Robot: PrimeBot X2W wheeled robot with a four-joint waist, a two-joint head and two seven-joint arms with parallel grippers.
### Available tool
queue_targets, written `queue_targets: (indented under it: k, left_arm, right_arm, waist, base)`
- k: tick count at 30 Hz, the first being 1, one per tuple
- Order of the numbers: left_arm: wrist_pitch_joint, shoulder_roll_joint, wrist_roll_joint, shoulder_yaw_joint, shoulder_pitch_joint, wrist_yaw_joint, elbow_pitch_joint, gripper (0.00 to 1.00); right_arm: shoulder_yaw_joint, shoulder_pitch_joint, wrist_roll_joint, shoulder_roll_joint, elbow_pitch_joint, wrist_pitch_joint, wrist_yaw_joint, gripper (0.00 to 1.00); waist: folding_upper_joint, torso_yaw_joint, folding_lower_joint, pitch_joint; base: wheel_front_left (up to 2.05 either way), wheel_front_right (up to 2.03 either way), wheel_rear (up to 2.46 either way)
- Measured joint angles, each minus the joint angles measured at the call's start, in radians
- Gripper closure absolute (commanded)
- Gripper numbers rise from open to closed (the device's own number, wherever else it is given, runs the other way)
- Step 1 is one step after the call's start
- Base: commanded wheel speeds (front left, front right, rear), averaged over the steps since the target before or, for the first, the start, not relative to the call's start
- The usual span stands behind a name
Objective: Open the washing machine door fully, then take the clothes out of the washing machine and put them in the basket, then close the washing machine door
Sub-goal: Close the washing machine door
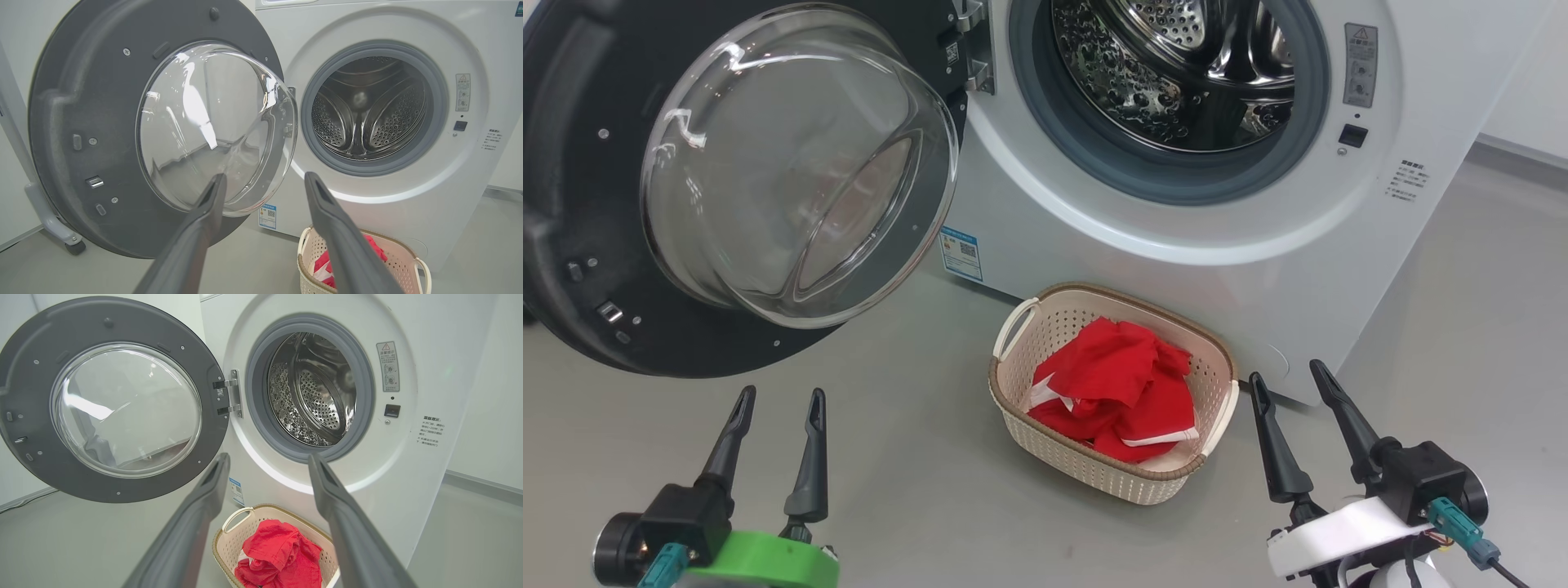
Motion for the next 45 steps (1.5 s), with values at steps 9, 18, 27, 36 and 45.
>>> queue_targets:
  k: [9, 18, 27, 36, 45]
  left_arm:
    - [0.000, 0.000, -0.012, 0.022, 0.009, 0.000, -0.018, 0.00]
    - [0.000, 0.000, -0.013, 0.039, 0.025, 0.009, -0.044, 0.00]
    - [0.000, 0.000, -0.021, 0.042, 0.033, 0.011, -0.055, 0.00]
    - [0.000, 0.000, -0.021, 0.042, 0.046, 0.011, -0.061, 0.00]
    - [0.000, 0.000, -0.022, 0.040, 0.046, 0.012, -0.067, 0.00]
  right_arm:
    - [0.026, 0.001, 0.007, 0.001, 0.005, 0.000, 0.001, 0.00]
    - [0.049, -0.002, 0.007, 0.001, 0.019, 0.000, 0.006, 0.00]
    - [0.058, -0.014, 0.007, 0.001, 0.030, 0.000, 0.013, 0.00]
    - [0.060, -0.017, 0.007, 0.000, 0.036, 0.000, 0.013, 0.00]
    - [0.060, -0.018, 0.007, 0.000, 0.039, 0.000, 0.013, 0.00]
  waist:
    - [0.0000, 0.029, 0.0000, -0.003]
    - [0.0000, 0.035, 0.0000, -0.001]
    - [0.0000, 0.038, 0.0000, -0.001]
    - [0.0000, 0.038, 0.0000, 0.002]
    - [0.0000, 0.038, 0.0000, 0.008]
  base:
    - [0.00, 0.00, 0.00]
    - [0.00, 0.00, 0.00]
    - [0.00, 0.00, 0.00]
    - [0.00, 0.00, 0.00]
    - [0.00, 0.00, 0.00]
